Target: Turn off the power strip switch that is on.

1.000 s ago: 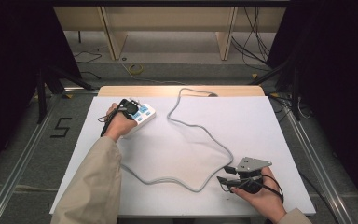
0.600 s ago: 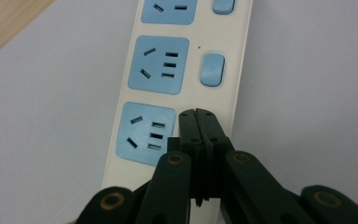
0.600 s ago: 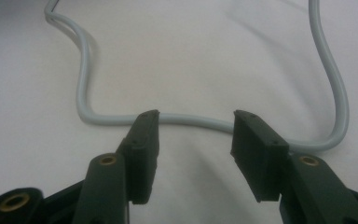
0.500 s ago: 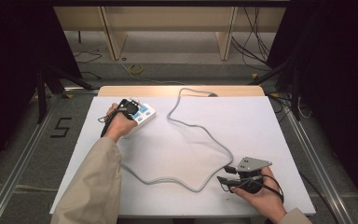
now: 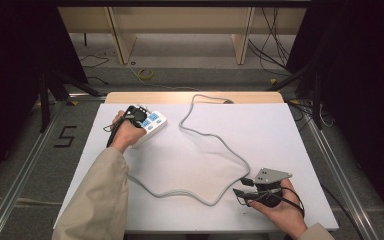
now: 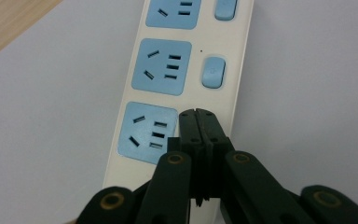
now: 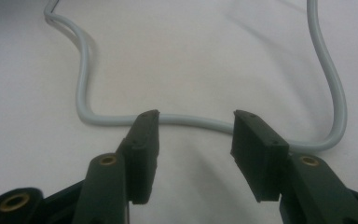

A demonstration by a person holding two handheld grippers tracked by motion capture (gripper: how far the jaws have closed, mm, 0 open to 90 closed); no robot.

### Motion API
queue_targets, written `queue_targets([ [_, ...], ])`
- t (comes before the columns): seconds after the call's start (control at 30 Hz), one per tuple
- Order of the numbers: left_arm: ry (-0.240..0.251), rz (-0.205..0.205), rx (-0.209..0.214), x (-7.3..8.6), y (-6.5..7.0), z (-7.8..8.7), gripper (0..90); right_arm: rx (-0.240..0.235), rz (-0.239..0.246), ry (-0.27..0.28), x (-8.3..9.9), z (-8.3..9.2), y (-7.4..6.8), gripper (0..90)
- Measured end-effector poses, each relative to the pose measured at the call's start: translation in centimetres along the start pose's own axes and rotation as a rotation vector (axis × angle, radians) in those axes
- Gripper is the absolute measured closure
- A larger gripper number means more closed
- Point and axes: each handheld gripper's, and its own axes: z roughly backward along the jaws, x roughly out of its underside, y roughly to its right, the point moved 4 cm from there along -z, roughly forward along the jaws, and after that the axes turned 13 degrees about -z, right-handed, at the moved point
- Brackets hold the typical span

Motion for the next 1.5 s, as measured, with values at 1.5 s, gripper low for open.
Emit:
queue_targets([
  [1.5,0.123,0.065,0.019,0.7,0.5,3.1,85.0,0.000,0.000,0.006,-0.1,0.1,0.0,52.1],
])
